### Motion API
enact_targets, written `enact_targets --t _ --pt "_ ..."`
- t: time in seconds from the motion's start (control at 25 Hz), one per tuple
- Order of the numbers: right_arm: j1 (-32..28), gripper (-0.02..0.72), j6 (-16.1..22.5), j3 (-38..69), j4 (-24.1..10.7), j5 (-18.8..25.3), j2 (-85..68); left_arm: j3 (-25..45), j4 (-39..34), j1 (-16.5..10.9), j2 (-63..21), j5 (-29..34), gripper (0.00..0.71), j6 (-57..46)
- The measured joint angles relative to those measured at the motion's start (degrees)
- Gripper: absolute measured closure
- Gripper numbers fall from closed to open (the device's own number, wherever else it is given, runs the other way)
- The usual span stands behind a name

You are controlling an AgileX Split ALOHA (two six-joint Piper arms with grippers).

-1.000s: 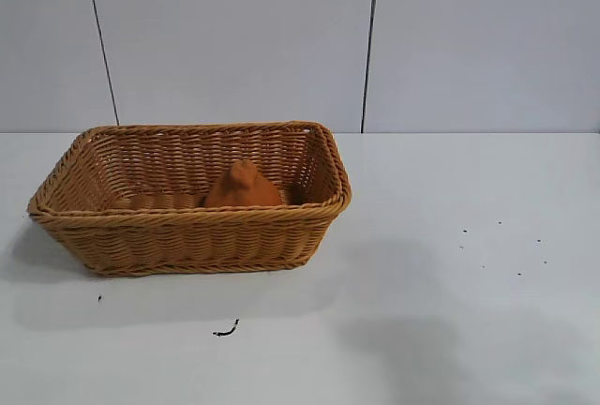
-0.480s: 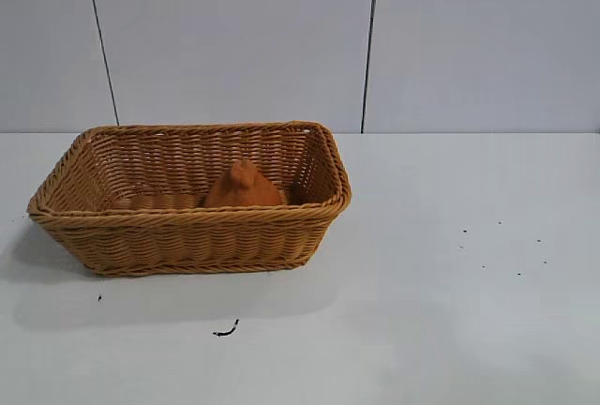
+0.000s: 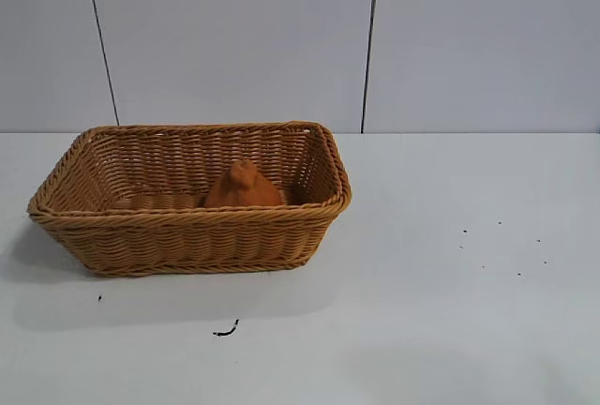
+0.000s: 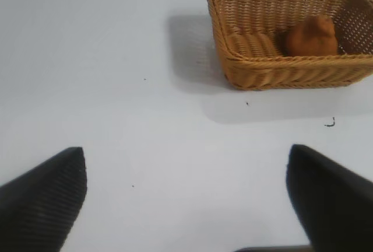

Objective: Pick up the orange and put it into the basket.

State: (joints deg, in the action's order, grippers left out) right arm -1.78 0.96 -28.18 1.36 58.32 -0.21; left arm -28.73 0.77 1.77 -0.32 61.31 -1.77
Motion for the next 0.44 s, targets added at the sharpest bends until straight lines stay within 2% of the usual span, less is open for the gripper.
enact_targets --t 0.44 --pt "-0.13 0.138 0.00 0.00 -0.44 0.00 0.00 0.00 0.00 0.00 0.00 0.00 0.044 0.00"
